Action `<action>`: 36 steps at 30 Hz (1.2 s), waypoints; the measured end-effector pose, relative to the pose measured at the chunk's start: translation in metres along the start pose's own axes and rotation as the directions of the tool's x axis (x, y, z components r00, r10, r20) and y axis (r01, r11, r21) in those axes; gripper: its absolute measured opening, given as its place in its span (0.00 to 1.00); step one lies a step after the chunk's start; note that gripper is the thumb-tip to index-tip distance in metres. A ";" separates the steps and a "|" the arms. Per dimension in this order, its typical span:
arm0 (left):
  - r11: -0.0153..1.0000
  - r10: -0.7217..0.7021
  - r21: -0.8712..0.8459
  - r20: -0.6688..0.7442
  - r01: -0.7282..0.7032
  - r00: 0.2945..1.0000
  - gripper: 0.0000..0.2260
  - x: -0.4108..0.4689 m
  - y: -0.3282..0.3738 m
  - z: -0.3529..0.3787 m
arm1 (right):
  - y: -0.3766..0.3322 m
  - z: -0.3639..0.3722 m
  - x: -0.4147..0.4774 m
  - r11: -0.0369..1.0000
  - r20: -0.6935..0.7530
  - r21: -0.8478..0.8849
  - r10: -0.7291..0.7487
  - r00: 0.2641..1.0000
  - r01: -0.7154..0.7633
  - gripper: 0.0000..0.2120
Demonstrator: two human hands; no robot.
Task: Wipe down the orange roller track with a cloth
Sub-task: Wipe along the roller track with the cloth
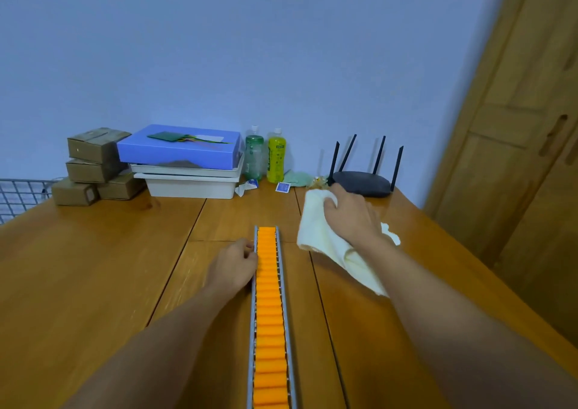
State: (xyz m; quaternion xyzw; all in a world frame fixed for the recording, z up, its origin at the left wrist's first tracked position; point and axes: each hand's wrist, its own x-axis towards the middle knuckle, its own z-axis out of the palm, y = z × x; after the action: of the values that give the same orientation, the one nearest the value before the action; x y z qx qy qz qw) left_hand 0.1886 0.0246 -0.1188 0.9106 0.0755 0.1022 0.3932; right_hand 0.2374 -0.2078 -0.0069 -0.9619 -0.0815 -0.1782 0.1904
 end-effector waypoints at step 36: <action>0.988 0.058 -0.139 -0.089 -0.070 0.994 0.13 0.008 -0.010 0.004 | -0.058 0.118 0.013 0.977 0.093 -0.143 -0.148 0.985 0.160 0.14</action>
State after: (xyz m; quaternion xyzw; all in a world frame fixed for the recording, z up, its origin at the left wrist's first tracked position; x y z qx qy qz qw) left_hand 0.1967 0.0303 -0.1280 0.8771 0.0556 0.1585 0.4499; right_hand 0.2733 -0.1069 -0.0840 -0.9708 -0.1500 -0.1586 0.0995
